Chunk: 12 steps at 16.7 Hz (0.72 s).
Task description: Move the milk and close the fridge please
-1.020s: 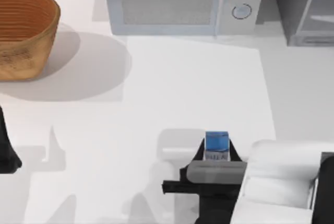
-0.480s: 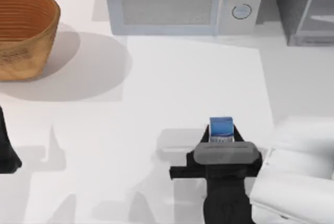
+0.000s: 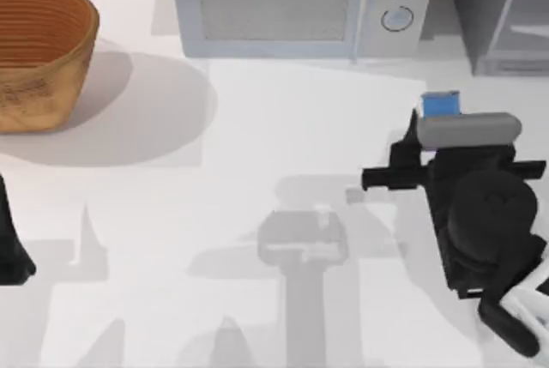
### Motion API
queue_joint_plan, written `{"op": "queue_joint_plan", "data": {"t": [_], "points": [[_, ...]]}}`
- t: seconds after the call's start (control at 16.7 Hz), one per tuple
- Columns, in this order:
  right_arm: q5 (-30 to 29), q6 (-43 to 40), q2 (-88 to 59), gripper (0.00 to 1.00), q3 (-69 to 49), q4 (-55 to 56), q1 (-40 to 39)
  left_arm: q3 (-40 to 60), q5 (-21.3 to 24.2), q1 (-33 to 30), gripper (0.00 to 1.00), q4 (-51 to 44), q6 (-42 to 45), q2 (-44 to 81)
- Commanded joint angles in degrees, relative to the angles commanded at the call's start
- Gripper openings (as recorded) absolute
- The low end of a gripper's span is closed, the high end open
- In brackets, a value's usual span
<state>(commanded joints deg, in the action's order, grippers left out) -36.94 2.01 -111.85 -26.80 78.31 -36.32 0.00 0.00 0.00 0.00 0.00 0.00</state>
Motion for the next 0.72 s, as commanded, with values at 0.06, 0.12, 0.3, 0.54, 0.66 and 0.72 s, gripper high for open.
{"op": "queue_joint_plan", "data": {"t": [0.06,0.12,0.3,0.54,0.66,0.72], "points": [[4.1,0.0,2.8,0.0,0.5,-1.6,3.9,0.0,0.0,0.0,1.0,0.0,0.0,0.0],[8.1,-0.1,5.6,0.0,1.0,-3.3,7.8,0.0,0.0,0.0,1.0,0.0,0.0,0.0],[19.3,-0.4,13.6,0.0,2.6,-8.0,19.0,0.0,0.0,0.0,1.0,0.0,0.0,0.0],[30.4,-0.9,22.1,0.0,4.0,-12.7,30.8,0.0,0.0,0.0,1.0,0.0,0.0,0.0],[33.6,-1.0,24.7,0.0,4.3,-14.0,34.2,0.0,0.0,0.0,1.0,0.0,0.0,0.0],[34.4,-1.1,25.4,0.0,4.4,-14.3,35.2,0.0,0.0,0.0,1.0,0.0,0.0,0.0]]}}
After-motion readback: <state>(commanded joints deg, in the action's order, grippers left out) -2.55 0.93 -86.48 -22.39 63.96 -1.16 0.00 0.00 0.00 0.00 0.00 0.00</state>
